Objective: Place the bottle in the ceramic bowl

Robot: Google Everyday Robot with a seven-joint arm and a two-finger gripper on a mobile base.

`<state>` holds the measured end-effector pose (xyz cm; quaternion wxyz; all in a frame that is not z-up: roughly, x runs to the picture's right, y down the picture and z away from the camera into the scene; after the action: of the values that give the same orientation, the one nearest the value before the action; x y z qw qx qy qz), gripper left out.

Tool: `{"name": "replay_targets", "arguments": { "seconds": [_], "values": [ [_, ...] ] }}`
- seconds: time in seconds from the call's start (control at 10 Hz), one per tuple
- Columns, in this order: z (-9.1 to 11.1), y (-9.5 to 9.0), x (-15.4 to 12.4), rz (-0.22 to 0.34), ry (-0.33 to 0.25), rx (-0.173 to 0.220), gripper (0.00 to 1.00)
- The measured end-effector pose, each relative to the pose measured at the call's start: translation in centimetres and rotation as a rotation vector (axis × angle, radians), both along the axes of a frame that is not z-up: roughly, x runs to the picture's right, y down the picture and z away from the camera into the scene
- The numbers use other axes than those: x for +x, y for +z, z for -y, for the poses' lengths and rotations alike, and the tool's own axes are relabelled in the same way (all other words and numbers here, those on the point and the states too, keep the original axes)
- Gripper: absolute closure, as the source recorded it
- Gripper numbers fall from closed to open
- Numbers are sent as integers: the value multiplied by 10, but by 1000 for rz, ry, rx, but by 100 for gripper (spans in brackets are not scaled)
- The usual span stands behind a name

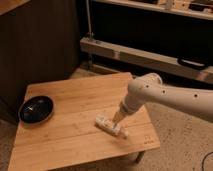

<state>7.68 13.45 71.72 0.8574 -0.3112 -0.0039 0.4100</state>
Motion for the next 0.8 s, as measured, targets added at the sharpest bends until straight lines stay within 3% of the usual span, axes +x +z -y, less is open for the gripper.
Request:
{"name": "replay_targets", "arguments": {
  "seconds": [0.5, 0.8],
  "values": [
    [-52, 31, -14, 56, -52, -54, 35],
    [-76, 56, -15, 30, -86, -72, 35]
  ]
}}
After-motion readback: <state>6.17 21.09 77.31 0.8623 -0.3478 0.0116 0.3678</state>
